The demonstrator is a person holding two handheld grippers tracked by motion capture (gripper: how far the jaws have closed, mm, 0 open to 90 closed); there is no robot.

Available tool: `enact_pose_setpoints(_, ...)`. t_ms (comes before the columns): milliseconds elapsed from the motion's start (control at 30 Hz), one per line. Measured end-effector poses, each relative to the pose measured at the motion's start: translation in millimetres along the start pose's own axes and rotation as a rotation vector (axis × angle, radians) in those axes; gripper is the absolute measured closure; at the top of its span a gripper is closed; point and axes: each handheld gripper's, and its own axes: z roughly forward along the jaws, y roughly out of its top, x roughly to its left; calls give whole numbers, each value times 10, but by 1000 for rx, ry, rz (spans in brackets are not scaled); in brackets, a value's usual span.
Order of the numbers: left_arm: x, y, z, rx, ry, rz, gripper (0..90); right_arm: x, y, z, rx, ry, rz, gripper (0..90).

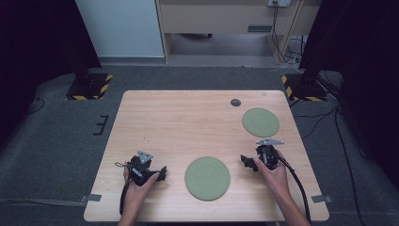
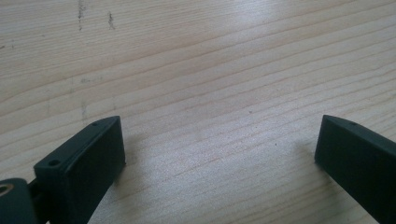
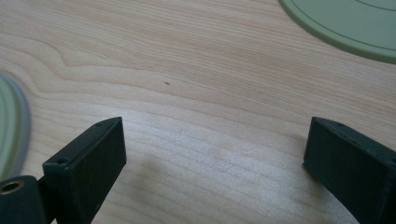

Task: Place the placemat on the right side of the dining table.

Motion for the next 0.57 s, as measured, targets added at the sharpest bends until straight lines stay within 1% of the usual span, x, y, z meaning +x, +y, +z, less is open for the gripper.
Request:
enact_pose_setpoints(100,0,0,0,0,0,0,10,30,0,24,-3,-23,-12,49)
enact_pose_setpoints(200,0,0,0,0,0,0,10,89,-15,56,4,-61,-65,29)
enact_pose_setpoints(233,0,0,0,0,0,0,11,100,-22,63,0,-64,-75,26)
enact_pose_setpoints(367,0,0,0,0,0,0,11,100,-25,60,1,-59,-76,24)
enact_pose_setpoints(467,0,0,0,0,-1,0,10,92,-51,34,6,-43,-86,6)
enact_pose_setpoints(567,0,0,0,0,-1,1,9,92,-58,27,9,-44,-88,4)
